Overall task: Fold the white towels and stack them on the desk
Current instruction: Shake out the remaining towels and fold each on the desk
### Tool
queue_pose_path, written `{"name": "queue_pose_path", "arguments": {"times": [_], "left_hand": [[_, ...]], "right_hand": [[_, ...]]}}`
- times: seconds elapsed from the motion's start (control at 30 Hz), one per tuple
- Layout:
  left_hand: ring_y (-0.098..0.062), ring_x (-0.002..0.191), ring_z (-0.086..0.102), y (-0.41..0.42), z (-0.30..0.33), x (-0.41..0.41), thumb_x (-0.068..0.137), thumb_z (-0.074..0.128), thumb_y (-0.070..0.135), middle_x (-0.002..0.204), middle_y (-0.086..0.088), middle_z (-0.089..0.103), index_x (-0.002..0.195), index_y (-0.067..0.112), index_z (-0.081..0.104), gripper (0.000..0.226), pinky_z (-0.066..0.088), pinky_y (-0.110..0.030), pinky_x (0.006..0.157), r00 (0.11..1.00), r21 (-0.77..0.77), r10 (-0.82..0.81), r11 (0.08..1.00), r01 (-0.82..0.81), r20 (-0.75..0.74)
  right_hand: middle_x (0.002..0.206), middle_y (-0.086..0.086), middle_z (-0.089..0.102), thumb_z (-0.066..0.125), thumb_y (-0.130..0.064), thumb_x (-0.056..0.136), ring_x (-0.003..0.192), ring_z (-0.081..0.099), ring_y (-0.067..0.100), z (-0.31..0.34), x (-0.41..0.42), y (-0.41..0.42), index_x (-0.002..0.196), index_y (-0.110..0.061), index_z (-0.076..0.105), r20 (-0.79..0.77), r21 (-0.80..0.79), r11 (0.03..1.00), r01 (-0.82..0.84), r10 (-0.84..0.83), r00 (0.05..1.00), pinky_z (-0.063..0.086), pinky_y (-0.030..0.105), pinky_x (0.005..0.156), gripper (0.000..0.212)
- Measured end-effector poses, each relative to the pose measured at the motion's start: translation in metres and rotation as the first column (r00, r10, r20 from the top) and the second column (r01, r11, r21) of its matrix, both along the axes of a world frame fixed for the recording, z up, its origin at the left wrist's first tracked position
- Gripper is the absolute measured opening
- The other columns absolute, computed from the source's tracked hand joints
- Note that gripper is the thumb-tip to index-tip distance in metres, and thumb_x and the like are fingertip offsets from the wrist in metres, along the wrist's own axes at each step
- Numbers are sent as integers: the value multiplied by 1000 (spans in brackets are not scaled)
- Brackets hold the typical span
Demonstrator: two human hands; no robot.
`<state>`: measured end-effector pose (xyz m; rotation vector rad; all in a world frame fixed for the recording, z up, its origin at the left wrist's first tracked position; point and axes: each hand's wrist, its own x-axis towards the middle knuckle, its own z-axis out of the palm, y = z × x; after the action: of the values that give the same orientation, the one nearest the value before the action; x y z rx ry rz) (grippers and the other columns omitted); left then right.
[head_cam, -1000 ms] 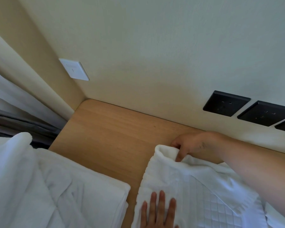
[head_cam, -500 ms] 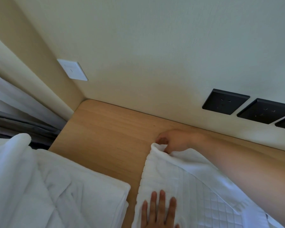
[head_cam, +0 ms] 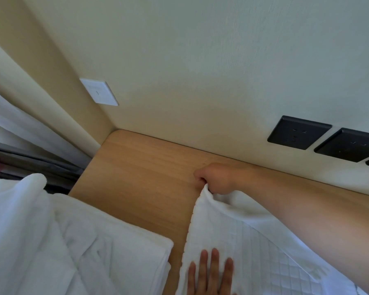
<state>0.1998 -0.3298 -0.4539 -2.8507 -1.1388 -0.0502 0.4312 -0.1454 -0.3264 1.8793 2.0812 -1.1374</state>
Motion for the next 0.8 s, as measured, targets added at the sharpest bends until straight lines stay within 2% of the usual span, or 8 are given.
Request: {"name": "queue_pose_path", "arguments": {"times": [0.1, 0.17, 0.23, 0.33, 0.43, 0.5, 0.63, 0.8], "left_hand": [[-26, 131, 47, 7, -5, -2, 89, 51, 67, 133, -4, 62, 126, 34, 56, 50, 32, -49, 107, 1000, 56, -10, 998, 9, 16], [-27, 134, 41, 11, -8, -1, 88, 53, 67, 133, -3, 57, 126, 34, 55, 51, 32, -50, 107, 999, 60, -22, 998, 19, 41], [-26, 134, 41, 14, -10, -1, 87, 55, 66, 133, -2, 57, 126, 35, 56, 50, 33, -49, 106, 998, 46, -17, 999, 15, 56], [-26, 132, 45, 13, -14, 1, 86, 59, 63, 130, -2, 62, 124, 35, 57, 48, 36, -49, 104, 998, 97, -8, 995, 2, 60], [-27, 125, 54, 10, -16, 0, 82, 61, 66, 120, 0, 71, 125, 34, 56, 53, 34, -49, 105, 1000, 112, -19, 994, 17, 12], [-24, 117, 57, 9, -16, 0, 81, 61, 68, 114, 1, 73, 123, 34, 56, 55, 34, -49, 105, 1000, 108, -17, 994, 17, -4], [-24, 115, 58, 12, -18, 1, 78, 65, 67, 112, 1, 74, 122, 33, 57, 56, 32, -49, 108, 1000, 156, -26, 987, 25, 2], [-24, 116, 58, 22, -16, 5, 81, 62, 65, 115, 0, 74, 121, 34, 56, 52, 35, -49, 105, 999, 98, -23, 995, 20, 24]], "right_hand": [[74, -4, 46, 49, 4, 78, 68, 37, 13, -16, -1, -5, 70, -22, 41, -66, 64, 995, 78, -74, 995, 29, 27, 59, 28], [79, -4, 51, 54, 1, 79, 70, 41, 12, -18, 4, -6, 71, -23, 44, -104, 72, 993, 91, -83, 991, 34, 27, 63, 27], [88, -10, 57, 61, -5, 84, 75, 48, 7, -12, 13, -6, 85, -30, 57, -131, -11, 996, 86, -87, 988, 41, 24, 67, 26], [103, -13, 59, 65, -7, 86, 91, 56, 6, -1, 19, -6, 124, -39, 60, -129, -93, 995, -27, 15, 992, 50, 26, 81, 50], [125, -11, 54, 60, -2, 85, 114, 52, 11, 11, 9, -5, 116, -33, 68, -94, -46, 980, -196, 191, 977, 48, 30, 97, 45], [124, -11, 53, 54, 2, 84, 114, 50, 13, 14, 2, -7, 102, -27, 70, -42, -39, 939, -342, 341, 939, 49, 34, 94, 38], [111, -7, 54, 53, -2, 88, 103, 51, 18, 11, -3, -14, 110, -28, 60, 163, -16, 798, -603, 597, 786, 52, 39, 81, 34], [100, -2, 52, 54, -4, 91, 91, 51, 20, 8, 12, -14, 108, -16, 55, 280, 123, 750, -650, 602, 747, 44, 34, 70, 22]]}}
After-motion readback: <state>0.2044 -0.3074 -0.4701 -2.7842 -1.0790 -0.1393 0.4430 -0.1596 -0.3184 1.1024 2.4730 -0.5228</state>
